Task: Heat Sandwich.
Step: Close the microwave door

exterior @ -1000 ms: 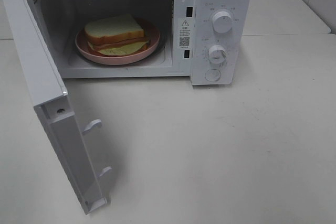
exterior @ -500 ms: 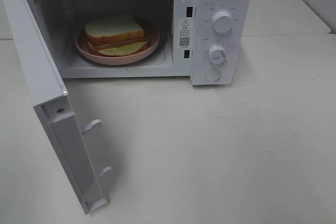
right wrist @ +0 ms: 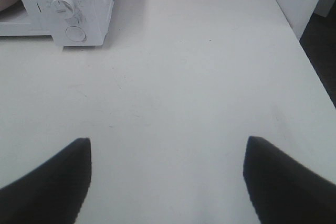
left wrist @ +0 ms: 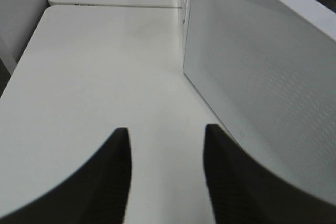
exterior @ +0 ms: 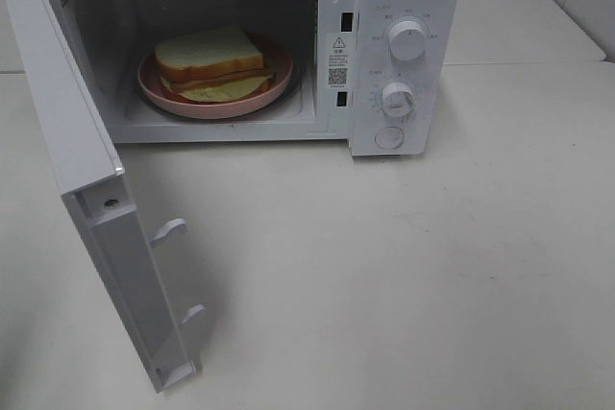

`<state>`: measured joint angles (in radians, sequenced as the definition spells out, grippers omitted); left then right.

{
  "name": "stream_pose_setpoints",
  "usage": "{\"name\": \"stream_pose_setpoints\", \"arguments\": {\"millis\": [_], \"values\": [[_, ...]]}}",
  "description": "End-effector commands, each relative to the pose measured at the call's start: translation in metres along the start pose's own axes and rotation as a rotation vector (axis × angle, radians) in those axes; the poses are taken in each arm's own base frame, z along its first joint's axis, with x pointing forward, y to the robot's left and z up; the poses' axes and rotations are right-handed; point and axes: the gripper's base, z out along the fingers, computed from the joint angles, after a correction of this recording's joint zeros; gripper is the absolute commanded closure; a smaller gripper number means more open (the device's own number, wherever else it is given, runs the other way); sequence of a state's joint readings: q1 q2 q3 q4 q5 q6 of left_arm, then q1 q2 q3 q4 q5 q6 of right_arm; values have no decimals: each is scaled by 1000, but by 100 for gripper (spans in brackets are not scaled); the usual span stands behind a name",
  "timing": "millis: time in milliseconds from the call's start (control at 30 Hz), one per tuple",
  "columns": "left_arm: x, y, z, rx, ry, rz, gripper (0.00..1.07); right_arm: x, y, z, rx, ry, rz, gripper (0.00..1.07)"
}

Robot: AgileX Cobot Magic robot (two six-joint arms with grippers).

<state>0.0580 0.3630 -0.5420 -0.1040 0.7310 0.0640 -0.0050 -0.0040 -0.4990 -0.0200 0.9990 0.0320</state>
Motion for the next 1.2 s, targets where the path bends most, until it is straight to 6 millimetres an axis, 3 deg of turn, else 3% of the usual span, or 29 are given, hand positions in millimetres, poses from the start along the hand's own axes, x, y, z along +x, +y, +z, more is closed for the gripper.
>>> {"name": "stream_pose_setpoints", "arguments": {"millis": [33,133,600,1200], "values": [[-3,1,9,-2,-27,-12,91,2,0,-3,3,-30,-3,31],[-2,2,22,-8,-19,-16,107,2,0,-3,3,-30,-3,31],[8,13,88,-67,-204,-32,107,2,0,-3,3,-30,-3,31],[25,12,151,-18,-231,118,107,2,0,-3,3,-30,-3,31]]}}
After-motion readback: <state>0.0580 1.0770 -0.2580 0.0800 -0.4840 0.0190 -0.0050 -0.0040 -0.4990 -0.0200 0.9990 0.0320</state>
